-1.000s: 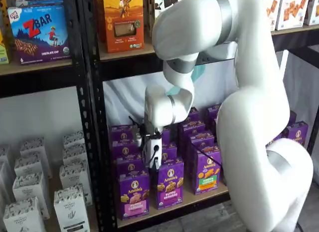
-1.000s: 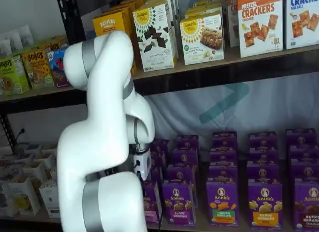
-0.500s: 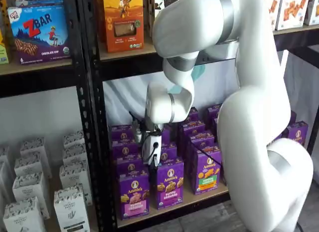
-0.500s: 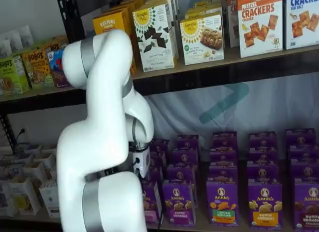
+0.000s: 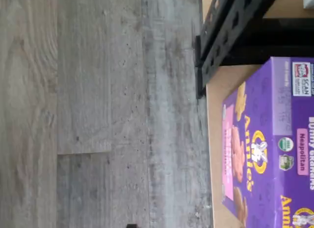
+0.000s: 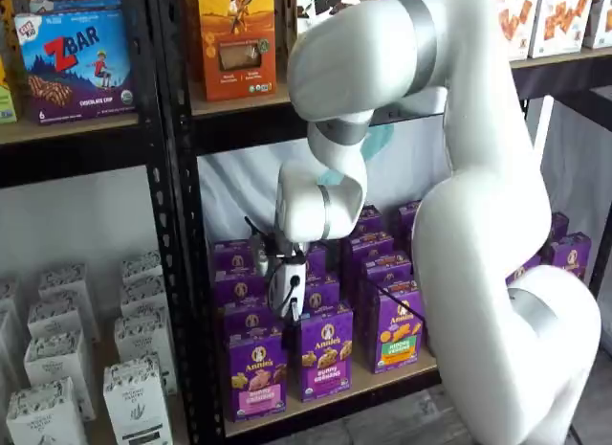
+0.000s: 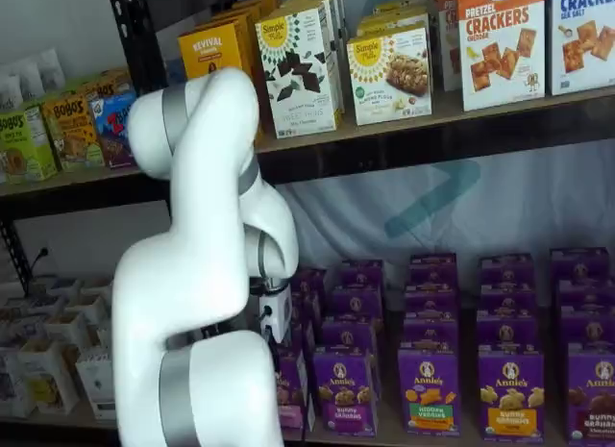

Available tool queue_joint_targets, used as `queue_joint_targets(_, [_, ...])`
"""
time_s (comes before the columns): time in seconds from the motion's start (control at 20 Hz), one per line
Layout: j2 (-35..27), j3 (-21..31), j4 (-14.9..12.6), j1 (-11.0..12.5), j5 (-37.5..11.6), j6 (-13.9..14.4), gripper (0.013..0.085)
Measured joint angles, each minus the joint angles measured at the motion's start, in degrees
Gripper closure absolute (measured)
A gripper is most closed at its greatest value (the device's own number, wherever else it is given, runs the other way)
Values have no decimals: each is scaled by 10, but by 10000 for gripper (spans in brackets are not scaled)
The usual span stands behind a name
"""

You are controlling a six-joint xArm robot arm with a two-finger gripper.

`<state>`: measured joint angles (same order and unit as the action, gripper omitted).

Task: Pick up the purple box with a pink patch in the middle, on the bottom shelf, the first box from the left

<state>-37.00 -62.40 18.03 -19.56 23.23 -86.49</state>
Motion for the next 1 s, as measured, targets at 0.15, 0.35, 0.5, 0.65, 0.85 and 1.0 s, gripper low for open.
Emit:
queue_joint_targets(0.15, [-19,-19,-4,4,-3,0,130])
queue_joint_targets(0.35, [-46,-50,-13,9,-1,3,130])
queue_joint_targets(0.5, [-67,-74,-21,11,5,9,130])
queue_joint_targets(0.65, [-87,-98,-26,10,9,15,130])
queue_joint_targets(0.85, [-113,-128,-26,6,13,19,130])
queue_joint_targets(1.0, [-132,-146,-36,4,12,31,130])
